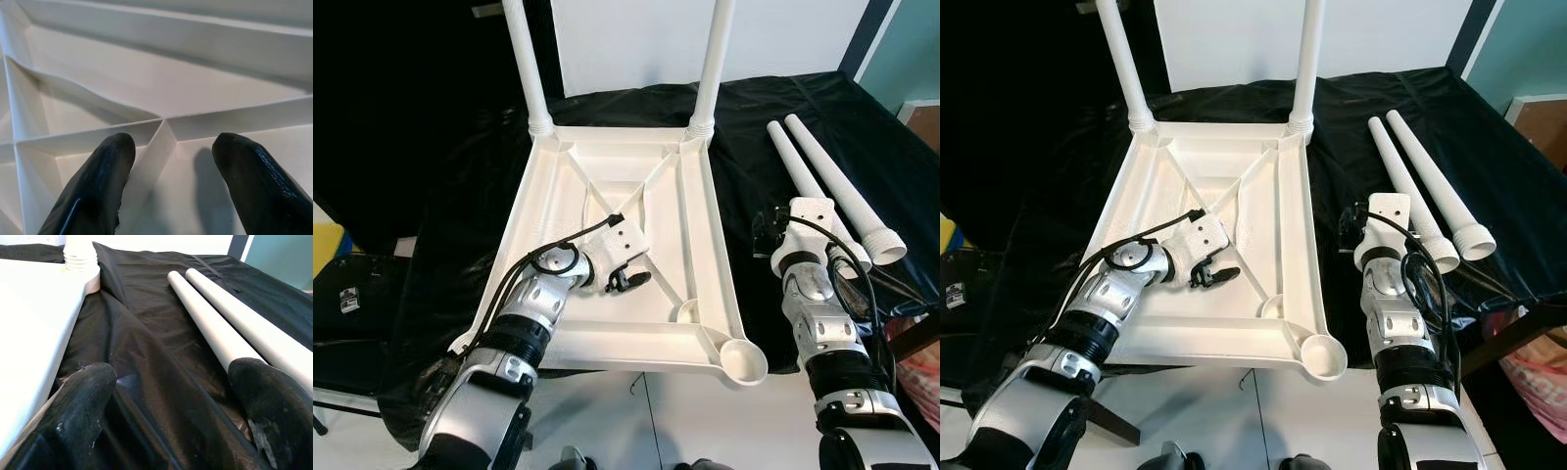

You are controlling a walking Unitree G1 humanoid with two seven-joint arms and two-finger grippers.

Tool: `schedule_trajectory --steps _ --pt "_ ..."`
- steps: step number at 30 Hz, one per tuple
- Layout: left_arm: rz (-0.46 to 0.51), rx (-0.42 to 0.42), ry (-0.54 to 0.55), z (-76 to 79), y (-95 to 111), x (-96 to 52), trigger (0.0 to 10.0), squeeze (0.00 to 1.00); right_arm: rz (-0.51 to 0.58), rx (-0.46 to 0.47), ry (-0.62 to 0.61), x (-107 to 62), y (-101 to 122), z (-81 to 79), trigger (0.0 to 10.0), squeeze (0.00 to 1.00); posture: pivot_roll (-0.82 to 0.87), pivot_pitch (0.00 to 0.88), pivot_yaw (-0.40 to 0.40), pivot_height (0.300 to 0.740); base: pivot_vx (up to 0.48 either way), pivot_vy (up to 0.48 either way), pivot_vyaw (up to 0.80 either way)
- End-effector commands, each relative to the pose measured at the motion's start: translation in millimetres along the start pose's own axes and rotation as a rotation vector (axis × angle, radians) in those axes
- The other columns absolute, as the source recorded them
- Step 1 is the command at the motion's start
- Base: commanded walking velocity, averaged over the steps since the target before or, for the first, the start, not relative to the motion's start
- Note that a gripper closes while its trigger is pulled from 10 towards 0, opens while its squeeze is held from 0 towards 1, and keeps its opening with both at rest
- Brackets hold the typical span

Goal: Building children table

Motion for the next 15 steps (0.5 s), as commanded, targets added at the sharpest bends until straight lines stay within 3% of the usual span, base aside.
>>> schedule_trajectory --steps 1,8,12,13,14,15 --pt "-0.065 -0.069 0.335 -19.6 -16 -1.0 10.0 0.00 -0.014 0.012 -0.018 -2.3 -4 4.1 10.0 0.00 -0.07 0.040 0.015 0.740 0.000 0.000 0.00" --pt "-0.099 -0.076 0.357 -24.8 -16 1.7 10.0 0.00 -0.015 0.014 -0.024 -2.6 -4 5.1 10.0 0.00 -0.07 0.041 0.016 0.740 0.000 0.000 0.00" --pt "-0.182 -0.089 0.339 -23.2 -26 6.2 10.0 0.00 -0.016 0.013 -0.024 -2.9 -4 5.0 10.0 0.00 -0.07 0.042 0.017 0.740 0.000 0.000 0.00" --pt "-0.193 -0.099 0.334 -22.0 -28 7.0 9.1 0.00 -0.016 0.014 -0.024 -3.1 -4 4.7 10.0 0.00 -0.07 0.043 0.022 0.740 0.000 0.000 0.00" --pt "-0.193 -0.099 0.334 -22.0 -28 7.0 9.1 0.00 -0.016 0.014 -0.024 -3.1 -4 4.7 10.0 0.00 -0.07 0.043 0.022 0.740 0.000 0.000 0.00" --pt "-0.199 -0.120 0.333 -21.1 -29 7.5 3.6 0.00 -0.016 0.014 -0.024 -3.3 -4 4.4 10.0 0.00 -0.07 0.043 0.023 0.740 0.000 0.000 0.00"
Point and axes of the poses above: a point about 5 cm out from each wrist's last joint towards the gripper, its own x axis pointing out of the wrist towards the gripper, its own y axis along the axis of the wrist's last joint, z = x × y, the point moved 2 cm from there along x, pointing out of the wrist towards the gripper, and after that the axes turned 1 degree about x, right-handed, at the moved point
